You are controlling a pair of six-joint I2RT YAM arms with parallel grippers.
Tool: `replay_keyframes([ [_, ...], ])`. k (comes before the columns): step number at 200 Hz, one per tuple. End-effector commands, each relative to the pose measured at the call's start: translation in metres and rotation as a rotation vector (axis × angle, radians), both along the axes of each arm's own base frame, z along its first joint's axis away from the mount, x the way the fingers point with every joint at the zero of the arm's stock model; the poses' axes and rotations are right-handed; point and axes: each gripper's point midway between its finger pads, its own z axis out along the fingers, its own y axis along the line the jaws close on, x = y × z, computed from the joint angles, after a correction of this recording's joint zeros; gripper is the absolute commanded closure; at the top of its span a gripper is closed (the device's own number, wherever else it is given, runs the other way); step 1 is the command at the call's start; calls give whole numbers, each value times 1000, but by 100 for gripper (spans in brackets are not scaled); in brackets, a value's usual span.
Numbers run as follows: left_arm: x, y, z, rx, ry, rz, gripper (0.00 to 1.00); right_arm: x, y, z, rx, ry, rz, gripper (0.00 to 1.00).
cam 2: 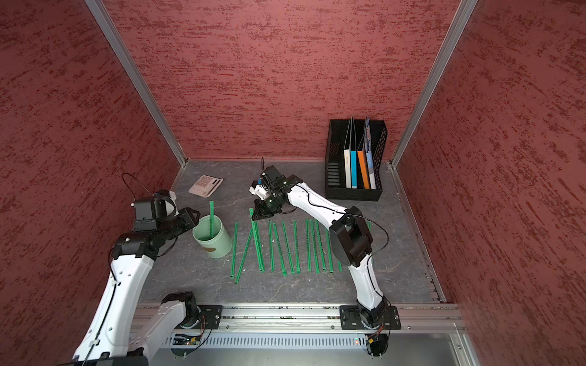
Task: Take the straws out of the storage container
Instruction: Place the straw at the center of the board.
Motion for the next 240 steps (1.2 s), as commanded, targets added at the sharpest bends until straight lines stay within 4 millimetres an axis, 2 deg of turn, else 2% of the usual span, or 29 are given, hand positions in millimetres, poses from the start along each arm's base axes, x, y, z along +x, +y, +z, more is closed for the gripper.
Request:
replay_keyframes([
  [1,-4,0,-3,-7,3,-3,56,11,-10,-17,-39,34,-16,100],
  [57,-4,0,-6,-7,12,-1,56,26,-21,-45,-74,85,-17,100],
  [113,-4,1,-5,0,14,2,56,31,-19,-61,-73,121,-20,100],
  [182,-4,1,-7,-3,19,1,56,34,-14,-59,-58,136,-31,98],
  [240,-5,1,-6,0,17,-1,56,34,-15,-56,-62,133,-39,86],
])
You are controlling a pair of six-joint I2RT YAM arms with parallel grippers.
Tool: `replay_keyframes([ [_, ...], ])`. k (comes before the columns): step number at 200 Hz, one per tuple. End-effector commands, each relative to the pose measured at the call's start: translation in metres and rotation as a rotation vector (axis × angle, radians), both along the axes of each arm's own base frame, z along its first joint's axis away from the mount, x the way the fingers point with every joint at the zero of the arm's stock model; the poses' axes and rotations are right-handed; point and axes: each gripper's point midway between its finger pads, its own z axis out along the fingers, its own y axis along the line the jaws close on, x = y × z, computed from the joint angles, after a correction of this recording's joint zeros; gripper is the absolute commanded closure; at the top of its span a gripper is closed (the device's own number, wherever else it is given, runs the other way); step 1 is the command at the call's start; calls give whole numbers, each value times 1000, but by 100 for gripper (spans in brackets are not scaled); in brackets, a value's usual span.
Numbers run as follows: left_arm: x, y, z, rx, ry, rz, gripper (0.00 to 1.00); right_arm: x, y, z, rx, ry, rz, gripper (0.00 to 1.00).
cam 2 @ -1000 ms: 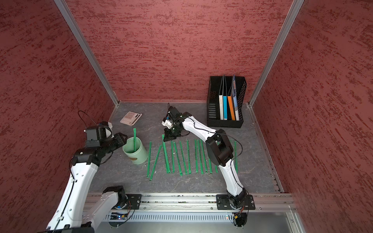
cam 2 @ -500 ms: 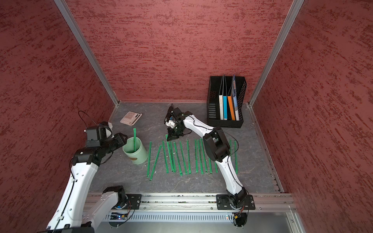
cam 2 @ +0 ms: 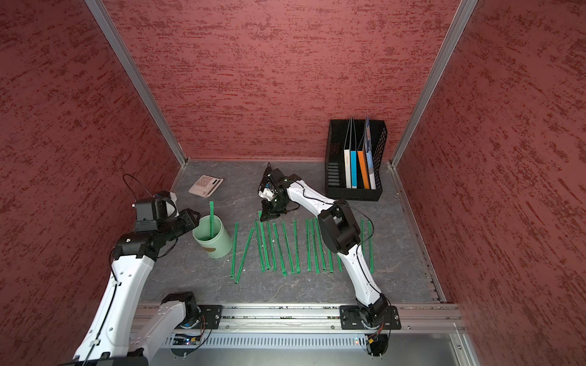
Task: Take the straws out of the storage container
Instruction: Place the straw at the center of the board.
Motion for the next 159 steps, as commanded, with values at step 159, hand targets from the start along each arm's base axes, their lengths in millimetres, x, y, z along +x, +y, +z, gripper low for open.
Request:
replay_keyframes([
  [159,-12,11,17,0,-47,59,40,-36,127,155,360,-510,209,56],
])
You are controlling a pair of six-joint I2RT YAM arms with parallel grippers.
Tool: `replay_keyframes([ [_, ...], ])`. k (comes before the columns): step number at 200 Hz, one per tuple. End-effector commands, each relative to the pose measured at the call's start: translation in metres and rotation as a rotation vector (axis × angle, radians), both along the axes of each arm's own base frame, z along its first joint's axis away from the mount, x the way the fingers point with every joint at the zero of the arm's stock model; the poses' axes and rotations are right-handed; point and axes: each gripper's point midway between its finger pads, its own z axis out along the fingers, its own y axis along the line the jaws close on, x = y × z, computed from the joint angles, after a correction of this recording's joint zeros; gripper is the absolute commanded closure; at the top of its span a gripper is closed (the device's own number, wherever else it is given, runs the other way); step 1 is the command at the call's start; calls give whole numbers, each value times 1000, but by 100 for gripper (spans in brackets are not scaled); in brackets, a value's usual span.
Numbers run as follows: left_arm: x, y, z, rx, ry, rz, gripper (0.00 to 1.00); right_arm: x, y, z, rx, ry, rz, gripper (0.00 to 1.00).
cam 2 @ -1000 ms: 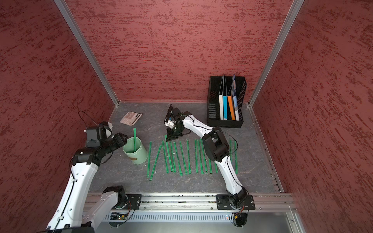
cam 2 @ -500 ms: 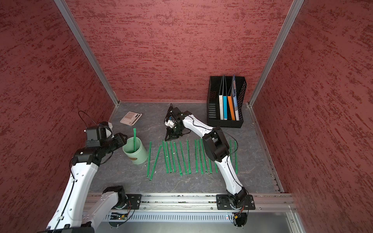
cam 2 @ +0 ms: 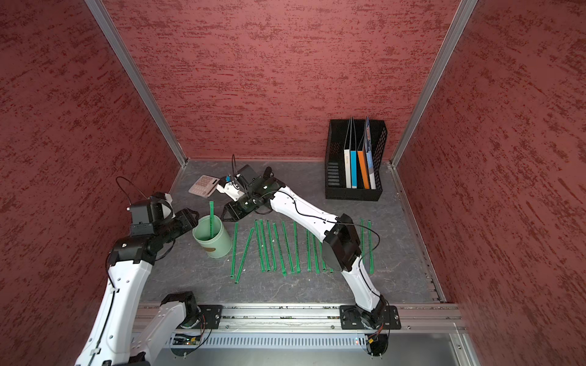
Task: Take the straws out of the storage container
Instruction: Place the straw at the center of the board, then pick up the straw from the container.
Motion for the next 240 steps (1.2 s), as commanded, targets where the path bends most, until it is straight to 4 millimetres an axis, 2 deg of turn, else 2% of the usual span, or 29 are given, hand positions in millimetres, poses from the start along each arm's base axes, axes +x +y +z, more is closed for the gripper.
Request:
replay_keyframes([
  [1,-3,4,6,2,-10,20,40,25,17,8,93,-18,-23,56],
  [12,-5,4,5,1,-4,18,40,27,26,11,107,-17,-19,55],
  [41,-8,7,9,6,-19,31,40,39,38,-6,73,-1,-34,52],
  [86,-9,9,10,3,-28,26,40,42,52,-23,104,24,-9,46],
  [139,-8,9,2,-8,-12,23,40,44,68,-25,180,55,17,46],
  [187,-10,12,-1,-2,-1,27,40,46,74,-28,216,92,23,60],
  [222,-7,12,-4,-25,-9,24,40,50,81,-30,254,131,19,87],
  [240,-7,11,-4,-31,-10,21,41,50,82,-22,280,124,19,93],
])
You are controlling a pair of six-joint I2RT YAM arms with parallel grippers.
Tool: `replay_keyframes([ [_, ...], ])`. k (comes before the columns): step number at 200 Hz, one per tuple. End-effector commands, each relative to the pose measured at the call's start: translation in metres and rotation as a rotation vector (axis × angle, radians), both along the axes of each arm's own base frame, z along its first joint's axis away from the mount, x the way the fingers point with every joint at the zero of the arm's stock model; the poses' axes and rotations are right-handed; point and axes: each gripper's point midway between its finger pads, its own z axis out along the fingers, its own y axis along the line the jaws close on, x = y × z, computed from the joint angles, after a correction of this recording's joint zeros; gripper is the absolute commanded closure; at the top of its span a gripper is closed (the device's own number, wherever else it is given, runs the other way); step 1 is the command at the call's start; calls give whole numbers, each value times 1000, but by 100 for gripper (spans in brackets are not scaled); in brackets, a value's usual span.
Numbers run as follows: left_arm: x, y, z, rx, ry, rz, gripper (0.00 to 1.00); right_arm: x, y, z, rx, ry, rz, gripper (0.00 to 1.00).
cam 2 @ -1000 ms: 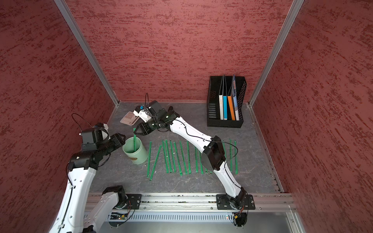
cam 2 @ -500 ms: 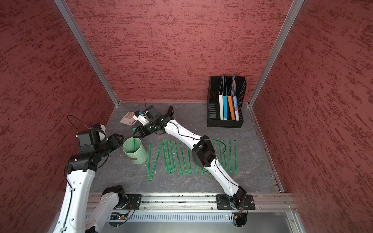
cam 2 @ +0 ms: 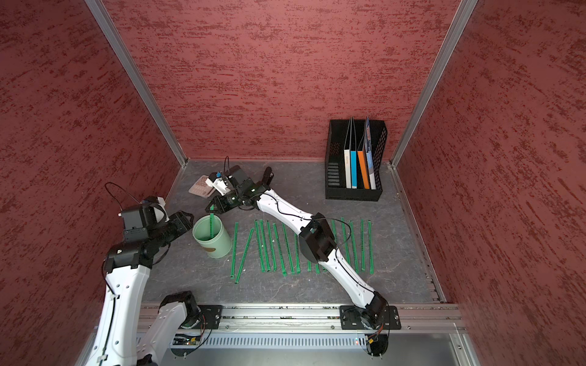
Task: Take the straws out of the storage container
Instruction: Pick up the straw from the container.
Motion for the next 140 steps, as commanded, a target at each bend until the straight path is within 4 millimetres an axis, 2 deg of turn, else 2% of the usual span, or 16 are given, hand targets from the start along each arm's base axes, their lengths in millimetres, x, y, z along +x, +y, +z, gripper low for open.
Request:
replay_keyframes([
  [1,2,-2,1,-8,-17,-17,41,4,7,21,84,-17,7,93],
  [35,1,-1,5,-8,-31,-11,41,3,1,60,138,-101,-10,97],
  [85,1,-2,12,-21,-53,-10,41,-8,-23,121,175,-221,-36,99],
  [140,-2,-3,13,-29,-64,-7,41,-22,-52,168,181,-312,-68,100],
])
